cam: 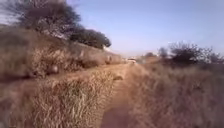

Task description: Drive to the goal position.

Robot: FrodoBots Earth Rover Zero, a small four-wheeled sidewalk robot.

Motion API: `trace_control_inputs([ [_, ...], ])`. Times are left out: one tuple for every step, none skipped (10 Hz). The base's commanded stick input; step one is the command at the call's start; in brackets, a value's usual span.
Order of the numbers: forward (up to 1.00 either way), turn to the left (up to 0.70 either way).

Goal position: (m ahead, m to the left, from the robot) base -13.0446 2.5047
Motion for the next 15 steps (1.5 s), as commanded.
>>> trace_control_inputs([
  [0.0,0.7],
  [0.0,0.7],
  [0.0,0.7],
  [0.0,0.7],
  [0.0,0.7],
  [0.0,0.7],
  [0.0,0.7],
  [0.0,0.7],
  [0.0,0.7],
  [0.0,0.7],
  [0.0,0.7],
  [0.0,0.7],
  [0.0,0.7],
  [0.0,0.7],
  [0.0,0.7],
])
